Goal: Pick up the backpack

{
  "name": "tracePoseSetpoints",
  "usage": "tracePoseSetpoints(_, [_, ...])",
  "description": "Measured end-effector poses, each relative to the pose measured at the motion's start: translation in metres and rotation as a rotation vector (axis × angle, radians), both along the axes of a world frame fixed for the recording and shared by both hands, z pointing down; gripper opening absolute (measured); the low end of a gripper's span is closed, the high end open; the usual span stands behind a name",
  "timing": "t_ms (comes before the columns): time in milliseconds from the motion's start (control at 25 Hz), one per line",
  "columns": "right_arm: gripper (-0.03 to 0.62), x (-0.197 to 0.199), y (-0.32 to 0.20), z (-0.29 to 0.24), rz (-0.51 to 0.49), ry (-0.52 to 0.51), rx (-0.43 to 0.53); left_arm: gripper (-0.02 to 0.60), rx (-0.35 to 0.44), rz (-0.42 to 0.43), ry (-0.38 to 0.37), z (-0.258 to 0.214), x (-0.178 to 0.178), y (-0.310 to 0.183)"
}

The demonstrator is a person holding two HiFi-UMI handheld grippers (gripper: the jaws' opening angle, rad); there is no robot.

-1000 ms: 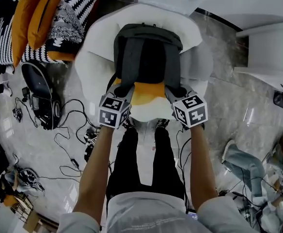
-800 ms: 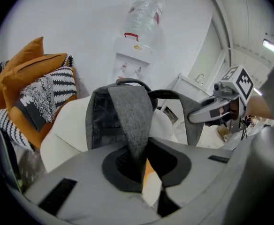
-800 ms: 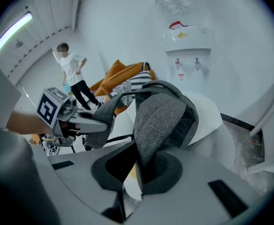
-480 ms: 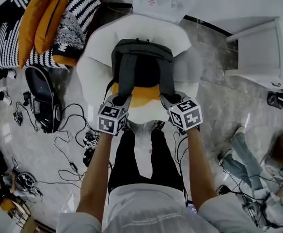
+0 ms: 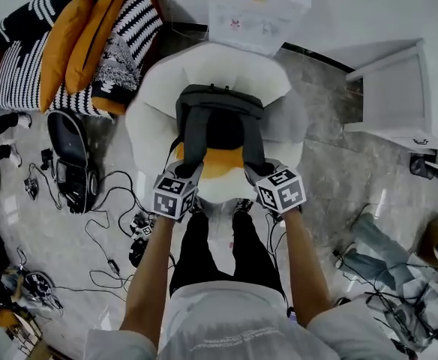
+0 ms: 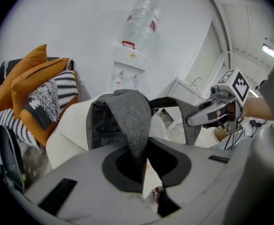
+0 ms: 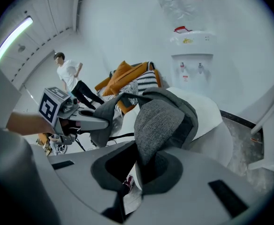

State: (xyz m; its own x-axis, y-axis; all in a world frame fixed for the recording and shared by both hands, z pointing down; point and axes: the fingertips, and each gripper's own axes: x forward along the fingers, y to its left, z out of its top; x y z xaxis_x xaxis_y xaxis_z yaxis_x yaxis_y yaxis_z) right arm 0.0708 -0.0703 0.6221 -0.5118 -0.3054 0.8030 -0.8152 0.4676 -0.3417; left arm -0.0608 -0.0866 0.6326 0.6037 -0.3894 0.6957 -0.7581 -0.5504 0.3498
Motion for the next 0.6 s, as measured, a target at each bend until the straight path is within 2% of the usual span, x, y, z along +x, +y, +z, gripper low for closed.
tracePoseSetpoints(280, [0.035, -0.009, 0.005, -0.022, -0.018, -0.054, 0.009, 0.046, -0.007, -0.001, 0.004, -0.016, -0.007, 0.007])
tracePoseSetpoints(600, [0.035, -0.005, 0.008, -0.037, -0.032, -0.065, 0.016, 0.046, -0.003, 0.018, -0.006, -0.03, -0.009, 0.016])
